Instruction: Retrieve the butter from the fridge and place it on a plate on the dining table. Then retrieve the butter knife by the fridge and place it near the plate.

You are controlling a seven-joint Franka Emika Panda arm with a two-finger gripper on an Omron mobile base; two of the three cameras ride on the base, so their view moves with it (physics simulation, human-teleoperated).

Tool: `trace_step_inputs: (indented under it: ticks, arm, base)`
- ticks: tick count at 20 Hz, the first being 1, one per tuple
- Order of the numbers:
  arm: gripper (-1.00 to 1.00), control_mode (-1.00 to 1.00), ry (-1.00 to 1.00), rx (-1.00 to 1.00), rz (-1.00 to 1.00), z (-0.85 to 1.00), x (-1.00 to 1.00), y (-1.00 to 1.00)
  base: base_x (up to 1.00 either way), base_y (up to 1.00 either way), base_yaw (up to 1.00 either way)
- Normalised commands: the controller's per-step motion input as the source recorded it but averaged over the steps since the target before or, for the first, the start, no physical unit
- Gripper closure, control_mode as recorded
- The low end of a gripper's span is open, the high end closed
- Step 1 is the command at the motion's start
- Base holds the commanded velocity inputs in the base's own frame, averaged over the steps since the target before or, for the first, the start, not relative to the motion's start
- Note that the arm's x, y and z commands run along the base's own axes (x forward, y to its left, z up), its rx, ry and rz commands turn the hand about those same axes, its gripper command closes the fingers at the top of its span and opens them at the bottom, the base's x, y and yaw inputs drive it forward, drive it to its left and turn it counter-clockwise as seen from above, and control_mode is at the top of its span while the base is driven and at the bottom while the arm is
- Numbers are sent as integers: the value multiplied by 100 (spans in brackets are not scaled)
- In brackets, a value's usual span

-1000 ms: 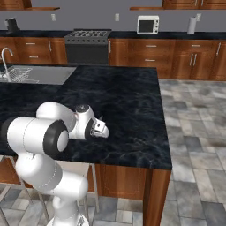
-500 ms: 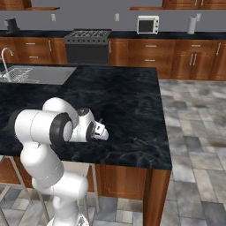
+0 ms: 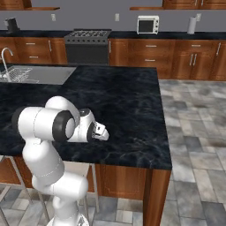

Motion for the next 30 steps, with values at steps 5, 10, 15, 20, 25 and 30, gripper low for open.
trace_step_inputs:
  ticks: [5,10,15,20,25,30]
  arm:
    - [-100,-100,12,0,-2,2,2,2]
    - [-100,-100,14,0,-7,56,0,0]
    - [-100,-100,1,1,-1,100,-24,5]
    - [-100,-100,5,5,0,99,-36,0]
    - [-100,-100,11,11,1,73,-60,0]
    - [-100,-100,9,7,9,40,-70,19]
  base:
    - [0,0,0]
    - [0,0,0]
    - [0,0,0]
    - [0,0,0]
    - [0,0,0]
    - [0,0,0]
